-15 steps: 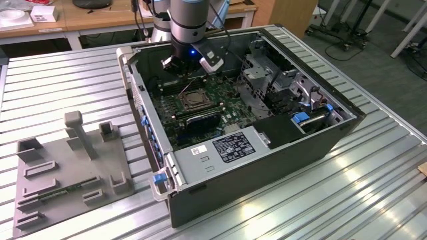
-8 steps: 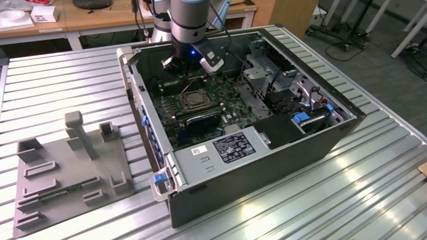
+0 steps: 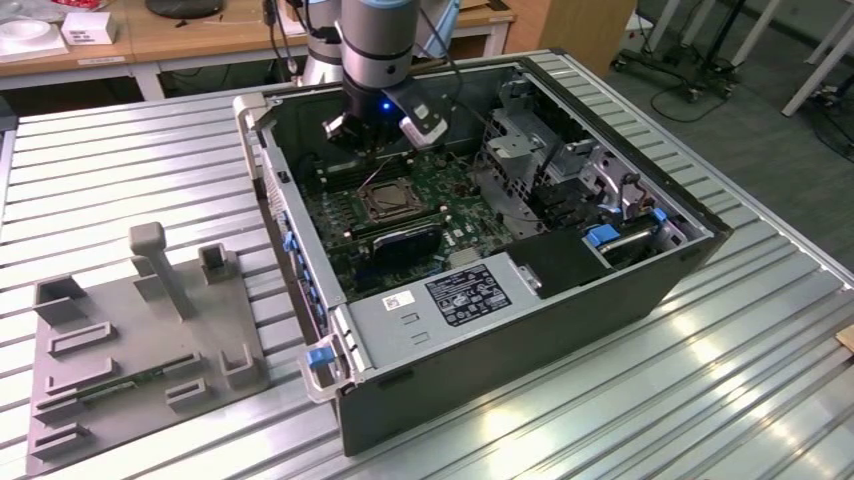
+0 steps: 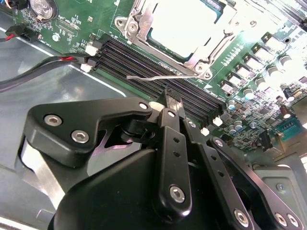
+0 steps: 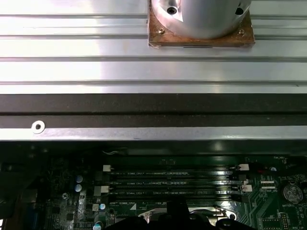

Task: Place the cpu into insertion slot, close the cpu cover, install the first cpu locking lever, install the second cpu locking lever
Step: 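Install the first cpu locking lever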

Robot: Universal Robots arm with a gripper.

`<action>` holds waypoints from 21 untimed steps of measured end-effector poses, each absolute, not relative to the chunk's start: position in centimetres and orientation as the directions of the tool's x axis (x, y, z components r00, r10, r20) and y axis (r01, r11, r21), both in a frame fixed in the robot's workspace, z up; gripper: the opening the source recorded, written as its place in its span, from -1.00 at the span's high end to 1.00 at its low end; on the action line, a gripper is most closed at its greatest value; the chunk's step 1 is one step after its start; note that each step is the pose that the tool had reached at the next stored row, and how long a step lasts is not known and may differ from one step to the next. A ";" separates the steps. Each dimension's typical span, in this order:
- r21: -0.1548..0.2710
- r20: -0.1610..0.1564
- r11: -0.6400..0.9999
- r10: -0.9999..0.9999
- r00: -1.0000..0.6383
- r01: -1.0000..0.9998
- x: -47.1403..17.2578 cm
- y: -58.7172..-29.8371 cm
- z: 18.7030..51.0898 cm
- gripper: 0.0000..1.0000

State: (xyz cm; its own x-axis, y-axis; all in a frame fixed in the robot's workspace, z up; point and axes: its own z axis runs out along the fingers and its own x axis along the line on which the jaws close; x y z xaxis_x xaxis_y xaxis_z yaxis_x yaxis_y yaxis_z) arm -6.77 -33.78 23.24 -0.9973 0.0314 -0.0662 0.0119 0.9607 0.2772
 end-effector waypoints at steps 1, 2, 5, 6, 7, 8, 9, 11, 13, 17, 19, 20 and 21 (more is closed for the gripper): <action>0.277 -0.066 0.961 0.031 -0.997 0.012 -6.8 -33.8 23.2 0.79; 0.277 -0.066 0.961 0.031 -0.997 0.012 -6.8 -33.8 23.2 0.79; 0.277 -0.066 0.961 0.031 -0.997 0.012 -6.8 -33.8 23.1 0.79; 0.277 -0.066 0.961 0.031 -0.997 0.012 -6.7 -33.7 23.1 0.79; 0.277 -0.066 0.961 0.031 -0.997 0.012 -6.7 -33.7 23.1 0.79; 0.277 -0.066 0.961 0.031 -0.997 0.012 -6.7 -33.6 23.0 0.79; 0.277 -0.066 0.961 0.031 -0.997 0.012 -6.7 -33.6 23.0 0.79; 0.277 -0.066 0.961 0.031 -0.997 0.012 -6.7 -33.6 23.0 0.79; 0.277 -0.066 0.961 0.032 -0.997 0.012 -6.7 -33.6 23.0 0.79; 0.277 -0.066 0.961 0.032 -0.997 0.012 -6.7 -33.6 22.9 0.79; 0.278 -0.066 0.960 0.032 -0.997 0.012 -6.7 -33.6 22.8 0.79; 0.278 -0.066 0.960 0.032 -0.997 0.012 -6.7 -33.6 22.8 0.79; 0.278 -0.066 0.961 0.032 -0.997 0.012 -6.7 -33.6 22.7 0.79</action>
State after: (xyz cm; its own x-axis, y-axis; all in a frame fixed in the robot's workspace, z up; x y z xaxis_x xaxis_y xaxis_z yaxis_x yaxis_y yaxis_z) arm -6.65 -33.56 22.74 -0.9973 0.0316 -0.0661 0.0120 0.9605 0.2779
